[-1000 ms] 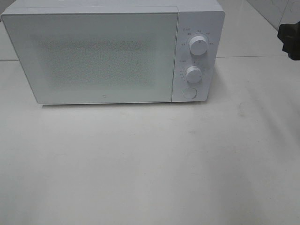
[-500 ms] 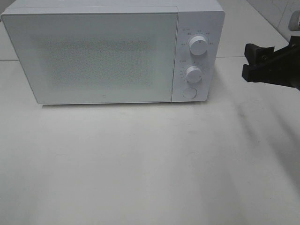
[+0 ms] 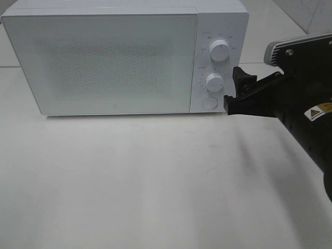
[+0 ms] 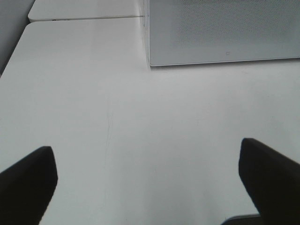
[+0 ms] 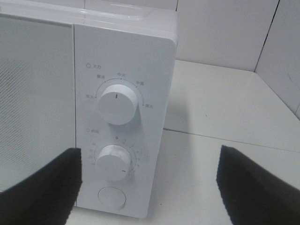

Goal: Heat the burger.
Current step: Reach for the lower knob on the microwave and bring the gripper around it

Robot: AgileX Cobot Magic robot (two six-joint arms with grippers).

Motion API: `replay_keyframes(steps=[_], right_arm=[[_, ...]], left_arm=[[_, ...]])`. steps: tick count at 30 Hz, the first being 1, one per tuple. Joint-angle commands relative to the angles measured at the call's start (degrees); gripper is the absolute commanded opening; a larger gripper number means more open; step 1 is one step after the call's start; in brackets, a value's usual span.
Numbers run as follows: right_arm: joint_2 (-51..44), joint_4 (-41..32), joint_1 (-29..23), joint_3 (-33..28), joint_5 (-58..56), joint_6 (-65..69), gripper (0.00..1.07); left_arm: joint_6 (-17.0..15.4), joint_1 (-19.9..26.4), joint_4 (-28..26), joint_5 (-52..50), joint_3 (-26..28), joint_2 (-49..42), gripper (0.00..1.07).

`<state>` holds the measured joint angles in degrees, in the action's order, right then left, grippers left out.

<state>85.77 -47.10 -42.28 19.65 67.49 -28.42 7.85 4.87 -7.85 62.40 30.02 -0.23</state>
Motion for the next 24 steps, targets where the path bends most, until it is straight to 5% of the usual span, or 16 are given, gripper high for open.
replay_keyframes(steps=[1,7,24], right_arm=[[2.75,-5.67,-4.41,0.11,5.79,-0.34,0.76],[7.51,-9.74,-8.82,1.95,8.08,-0.29,0.76],[12.09,-10.89,-9.22,3.95,7.79,3.15,0.76]], left_arm=[[-0.34,-0.29,-0.63,-0.74,-0.17,-1.43,0.98],[-0.34,-0.29,-0.63,-0.74,-0.17,-1.43,0.98],[-0.34,-0.29,-0.57,-0.74,-0.17,-1.43,0.98]])
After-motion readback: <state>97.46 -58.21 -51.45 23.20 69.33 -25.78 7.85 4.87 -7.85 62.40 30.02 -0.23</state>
